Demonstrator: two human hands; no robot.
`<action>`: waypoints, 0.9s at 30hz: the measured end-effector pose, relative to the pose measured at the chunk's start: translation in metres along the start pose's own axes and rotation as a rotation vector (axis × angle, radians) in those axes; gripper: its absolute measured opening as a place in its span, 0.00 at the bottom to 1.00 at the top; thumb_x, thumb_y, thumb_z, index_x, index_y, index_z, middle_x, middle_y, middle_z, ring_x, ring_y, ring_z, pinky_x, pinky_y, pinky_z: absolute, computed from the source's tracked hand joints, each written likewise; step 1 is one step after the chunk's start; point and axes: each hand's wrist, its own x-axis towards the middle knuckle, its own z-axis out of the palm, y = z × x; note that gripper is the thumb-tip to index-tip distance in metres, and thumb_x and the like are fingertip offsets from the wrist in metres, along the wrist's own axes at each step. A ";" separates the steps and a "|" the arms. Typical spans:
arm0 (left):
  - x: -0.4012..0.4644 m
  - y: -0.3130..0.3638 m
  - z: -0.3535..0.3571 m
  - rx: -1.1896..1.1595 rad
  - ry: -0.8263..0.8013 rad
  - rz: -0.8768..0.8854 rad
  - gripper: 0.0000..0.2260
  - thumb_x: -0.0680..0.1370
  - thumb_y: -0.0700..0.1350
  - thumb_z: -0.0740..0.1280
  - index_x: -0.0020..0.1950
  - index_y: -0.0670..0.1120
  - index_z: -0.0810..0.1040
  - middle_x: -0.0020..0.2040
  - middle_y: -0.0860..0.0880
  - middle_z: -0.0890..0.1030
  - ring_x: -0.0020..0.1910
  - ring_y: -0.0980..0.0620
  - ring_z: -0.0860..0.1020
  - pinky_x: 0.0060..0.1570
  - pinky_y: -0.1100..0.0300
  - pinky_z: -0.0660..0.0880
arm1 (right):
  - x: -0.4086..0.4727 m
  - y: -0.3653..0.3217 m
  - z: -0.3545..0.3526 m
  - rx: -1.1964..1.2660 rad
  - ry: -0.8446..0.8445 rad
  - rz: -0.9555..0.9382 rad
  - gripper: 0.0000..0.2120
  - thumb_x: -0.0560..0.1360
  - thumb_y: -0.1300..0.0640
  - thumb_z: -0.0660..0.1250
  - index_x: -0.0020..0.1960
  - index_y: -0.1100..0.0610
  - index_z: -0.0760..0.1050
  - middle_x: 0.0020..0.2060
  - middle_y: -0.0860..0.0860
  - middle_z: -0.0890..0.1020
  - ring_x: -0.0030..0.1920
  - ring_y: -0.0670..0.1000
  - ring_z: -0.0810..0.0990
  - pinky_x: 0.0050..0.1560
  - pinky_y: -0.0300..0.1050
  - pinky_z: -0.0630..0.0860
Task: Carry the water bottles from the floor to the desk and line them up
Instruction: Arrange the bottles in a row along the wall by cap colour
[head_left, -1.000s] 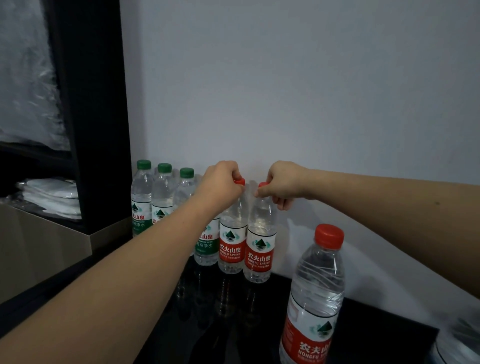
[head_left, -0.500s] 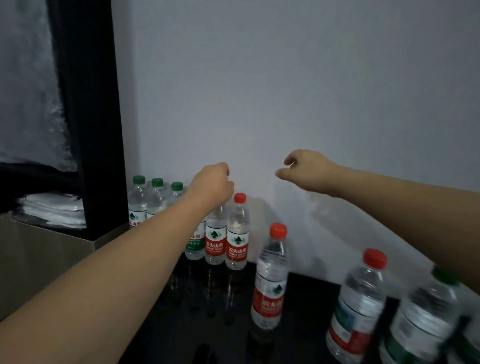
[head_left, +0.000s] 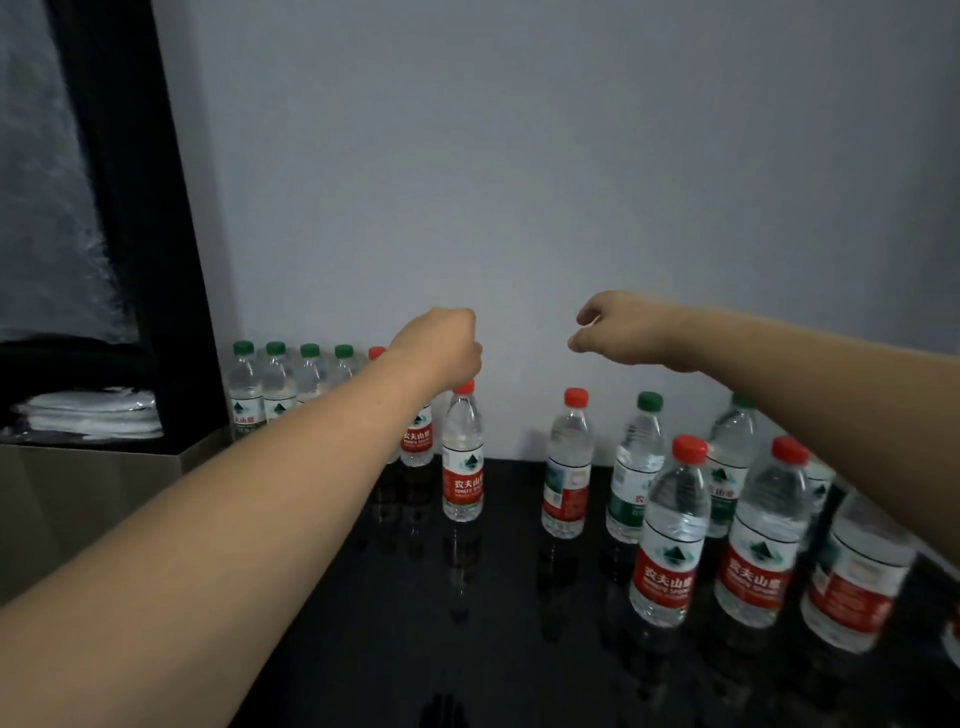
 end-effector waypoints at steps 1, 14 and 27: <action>-0.004 0.005 0.005 -0.007 -0.007 0.001 0.14 0.80 0.45 0.61 0.63 0.41 0.74 0.60 0.41 0.78 0.55 0.41 0.77 0.53 0.49 0.77 | -0.004 0.002 0.002 -0.026 -0.017 0.010 0.21 0.77 0.51 0.66 0.66 0.59 0.73 0.61 0.56 0.76 0.58 0.57 0.75 0.58 0.49 0.72; 0.032 0.003 0.099 -0.184 0.133 -0.227 0.15 0.81 0.47 0.60 0.59 0.38 0.76 0.56 0.39 0.78 0.53 0.42 0.77 0.45 0.55 0.71 | 0.059 0.037 0.056 -0.313 -0.176 0.082 0.10 0.76 0.56 0.60 0.50 0.63 0.73 0.35 0.59 0.80 0.29 0.55 0.80 0.30 0.41 0.74; 0.047 -0.017 0.149 -0.325 0.308 -0.143 0.14 0.79 0.44 0.67 0.64 0.43 0.78 0.56 0.43 0.82 0.53 0.46 0.80 0.50 0.57 0.74 | 0.115 0.073 0.094 -0.310 -0.380 0.113 0.16 0.77 0.47 0.64 0.43 0.60 0.70 0.39 0.57 0.80 0.29 0.53 0.77 0.30 0.42 0.75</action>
